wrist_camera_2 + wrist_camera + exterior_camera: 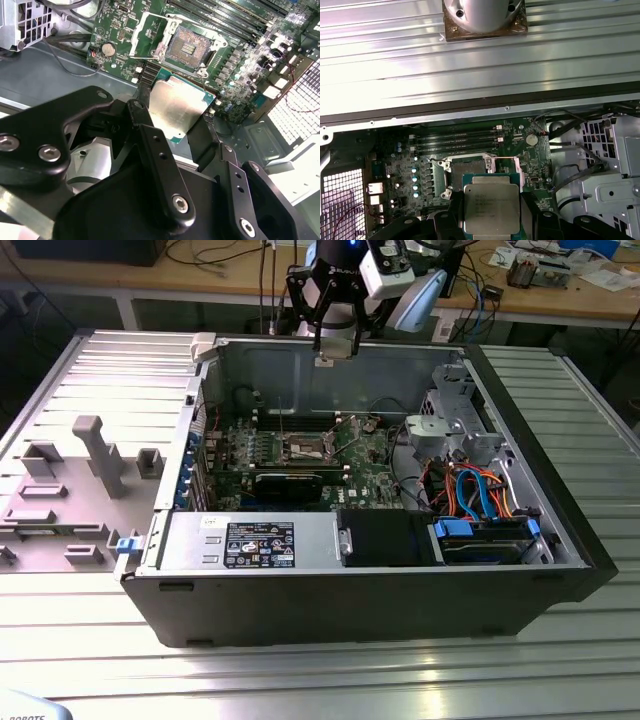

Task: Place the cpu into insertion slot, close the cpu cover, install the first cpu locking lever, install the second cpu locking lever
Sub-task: 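Place the cpu into insertion slot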

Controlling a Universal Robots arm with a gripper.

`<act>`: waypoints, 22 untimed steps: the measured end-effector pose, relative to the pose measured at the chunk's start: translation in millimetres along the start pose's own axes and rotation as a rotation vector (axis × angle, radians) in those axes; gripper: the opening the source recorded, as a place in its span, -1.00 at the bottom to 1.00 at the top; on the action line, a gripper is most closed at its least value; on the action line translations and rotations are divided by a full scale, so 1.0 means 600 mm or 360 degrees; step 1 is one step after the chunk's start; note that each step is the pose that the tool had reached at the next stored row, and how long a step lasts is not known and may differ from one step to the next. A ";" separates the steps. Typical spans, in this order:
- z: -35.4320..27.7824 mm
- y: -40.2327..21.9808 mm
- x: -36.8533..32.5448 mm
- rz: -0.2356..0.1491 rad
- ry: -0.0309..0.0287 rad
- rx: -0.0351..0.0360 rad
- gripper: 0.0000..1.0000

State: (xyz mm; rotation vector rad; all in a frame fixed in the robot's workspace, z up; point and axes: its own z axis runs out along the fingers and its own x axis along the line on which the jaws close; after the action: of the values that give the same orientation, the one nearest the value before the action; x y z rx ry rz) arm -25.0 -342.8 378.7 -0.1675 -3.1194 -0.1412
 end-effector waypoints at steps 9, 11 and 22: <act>0.002 -0.001 0.004 0.0000 0.00000 0.0000 0.08; 0.002 -0.001 0.005 0.0002 -0.00002 0.0000 0.08; 0.003 -0.001 0.008 0.0028 -0.00026 0.0000 0.08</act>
State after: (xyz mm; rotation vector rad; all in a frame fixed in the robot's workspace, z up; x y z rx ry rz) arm -29.8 -342.8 377.2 -0.1949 -3.1186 -0.1410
